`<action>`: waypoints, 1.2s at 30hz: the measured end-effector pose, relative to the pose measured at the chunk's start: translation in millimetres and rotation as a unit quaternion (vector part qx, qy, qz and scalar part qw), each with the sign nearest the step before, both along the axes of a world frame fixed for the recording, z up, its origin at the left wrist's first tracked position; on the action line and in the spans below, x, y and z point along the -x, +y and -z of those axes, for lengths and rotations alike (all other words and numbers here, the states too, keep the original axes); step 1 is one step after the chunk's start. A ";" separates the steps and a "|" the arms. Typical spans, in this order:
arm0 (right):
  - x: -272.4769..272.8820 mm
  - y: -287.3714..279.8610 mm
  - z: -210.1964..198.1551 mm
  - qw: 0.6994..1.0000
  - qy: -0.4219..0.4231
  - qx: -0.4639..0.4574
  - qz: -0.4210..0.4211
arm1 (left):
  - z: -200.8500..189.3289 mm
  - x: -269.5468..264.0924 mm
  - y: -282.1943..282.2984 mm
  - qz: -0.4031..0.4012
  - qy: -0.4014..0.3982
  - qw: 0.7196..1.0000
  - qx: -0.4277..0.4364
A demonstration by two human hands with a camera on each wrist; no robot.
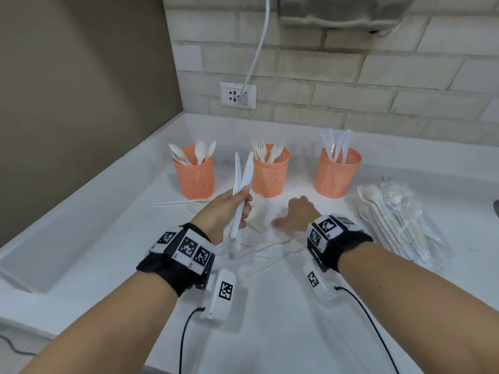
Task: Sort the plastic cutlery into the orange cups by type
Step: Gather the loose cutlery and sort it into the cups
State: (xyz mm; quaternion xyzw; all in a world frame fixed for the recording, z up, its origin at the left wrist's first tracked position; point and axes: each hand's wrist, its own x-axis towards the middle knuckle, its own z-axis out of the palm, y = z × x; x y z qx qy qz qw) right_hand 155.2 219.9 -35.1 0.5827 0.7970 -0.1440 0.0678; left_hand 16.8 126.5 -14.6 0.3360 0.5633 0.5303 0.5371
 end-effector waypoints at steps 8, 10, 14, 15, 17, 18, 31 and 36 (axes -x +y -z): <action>10.1 7.7 18.3 0.998 -0.023 0.011 -0.064 | -6.1 4.1 0.0 0.037 -0.104 0.994 -0.016; 9.3 6.5 17.5 0.996 -0.045 0.019 -0.076 | -6.8 3.5 1.2 0.040 -0.106 0.993 -0.019; -1.1 4.4 1.5 0.999 0.014 0.010 -0.051 | -8.6 2.6 1.3 0.045 -0.094 0.994 -0.025; -5.2 4.6 -5.7 0.997 0.072 0.009 -0.040 | -8.6 2.8 1.6 0.043 -0.088 0.995 -0.025; -9.7 2.7 -21.5 0.976 0.219 0.005 -0.020 | -8.4 3.3 2.7 0.038 -0.077 0.996 -0.023; -9.9 0.2 -28.6 0.950 0.311 0.023 -0.013 | -7.7 3.1 3.3 0.037 -0.076 0.996 -0.022; 12.5 -18.0 -47.4 0.783 0.595 0.177 0.039 | -0.1 -1.0 6.8 0.065 -0.063 0.995 -0.041; 19.8 -17.1 -44.0 0.750 0.644 0.142 0.054 | -1.2 -5.8 8.8 0.055 -0.084 0.993 -0.055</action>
